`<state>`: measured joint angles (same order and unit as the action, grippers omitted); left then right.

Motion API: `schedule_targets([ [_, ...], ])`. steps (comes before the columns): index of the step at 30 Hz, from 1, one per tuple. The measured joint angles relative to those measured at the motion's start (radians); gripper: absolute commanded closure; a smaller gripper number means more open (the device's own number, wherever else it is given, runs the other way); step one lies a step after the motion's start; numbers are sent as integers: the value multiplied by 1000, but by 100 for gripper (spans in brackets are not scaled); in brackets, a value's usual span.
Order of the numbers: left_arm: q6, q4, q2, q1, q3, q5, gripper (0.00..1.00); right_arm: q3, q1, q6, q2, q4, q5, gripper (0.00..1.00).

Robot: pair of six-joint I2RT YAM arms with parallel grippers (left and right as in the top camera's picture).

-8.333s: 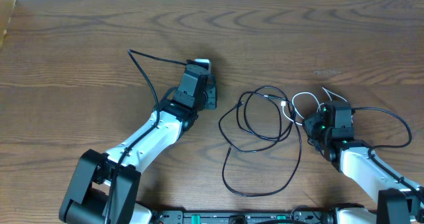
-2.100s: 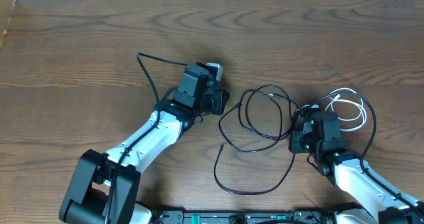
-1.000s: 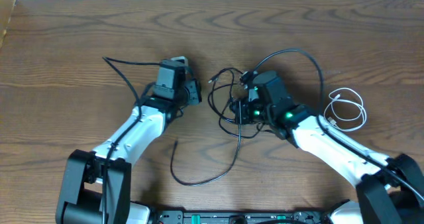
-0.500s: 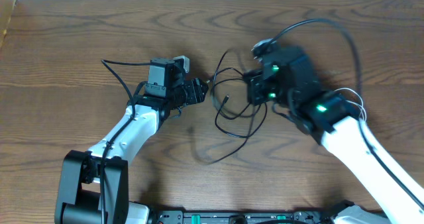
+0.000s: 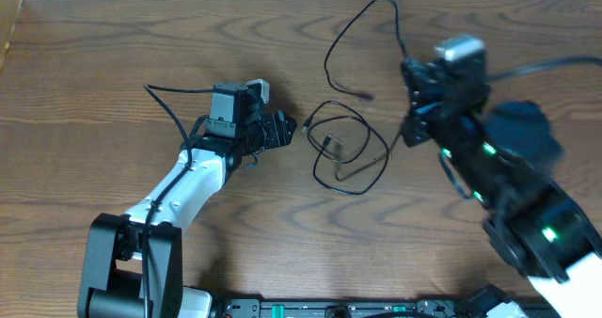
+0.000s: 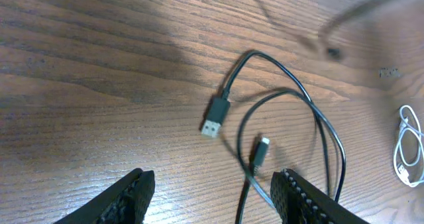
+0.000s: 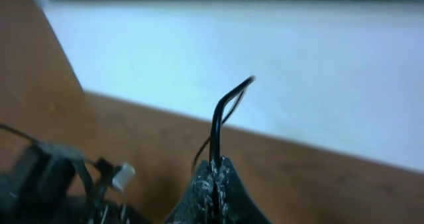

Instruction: Untangle cables

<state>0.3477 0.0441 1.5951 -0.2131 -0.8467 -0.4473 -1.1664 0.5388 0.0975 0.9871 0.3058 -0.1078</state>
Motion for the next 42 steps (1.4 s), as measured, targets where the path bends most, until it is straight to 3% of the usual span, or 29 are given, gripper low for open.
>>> schedule_targets([
  [8,0,0,0,0,0,0,37,0,0,-8,-97,4,-196,99],
  [15,0,0,0,0,0,0,38,0,0,-11,-92,53,-356,99],
  [20,0,0,0,0,0,0,38,0,-21,-41,-65,-3,-483,99],
  [25,0,0,0,0,0,0,38,0,-147,-135,7,-80,-568,99],
  [29,0,1,0,0,0,0,38,0,-298,-153,84,-47,-591,99],
  [42,0,0,0,0,0,0,38,-2,-599,45,298,282,-604,98],
])
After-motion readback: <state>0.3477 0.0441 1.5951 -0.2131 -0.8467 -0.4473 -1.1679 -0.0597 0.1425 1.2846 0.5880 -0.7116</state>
